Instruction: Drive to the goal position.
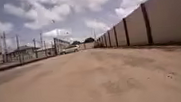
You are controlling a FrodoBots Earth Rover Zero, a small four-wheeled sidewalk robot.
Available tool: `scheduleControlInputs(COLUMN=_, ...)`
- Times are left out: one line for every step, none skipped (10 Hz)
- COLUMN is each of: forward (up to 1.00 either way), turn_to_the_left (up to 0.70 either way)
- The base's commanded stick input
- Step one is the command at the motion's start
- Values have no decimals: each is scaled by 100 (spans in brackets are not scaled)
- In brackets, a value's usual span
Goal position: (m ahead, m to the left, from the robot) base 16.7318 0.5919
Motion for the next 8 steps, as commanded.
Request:
scheduleControlInputs(forward=85, turn_to_the_left=0)
scheduleControlInputs(forward=85, turn_to_the_left=0)
scheduleControlInputs(forward=85, turn_to_the_left=0)
scheduleControlInputs(forward=85, turn_to_the_left=0)
scheduleControlInputs(forward=85, turn_to_the_left=0)
scheduleControlInputs(forward=85, turn_to_the_left=0)
scheduleControlInputs(forward=85, turn_to_the_left=0)
scheduleControlInputs(forward=85, turn_to_the_left=0)
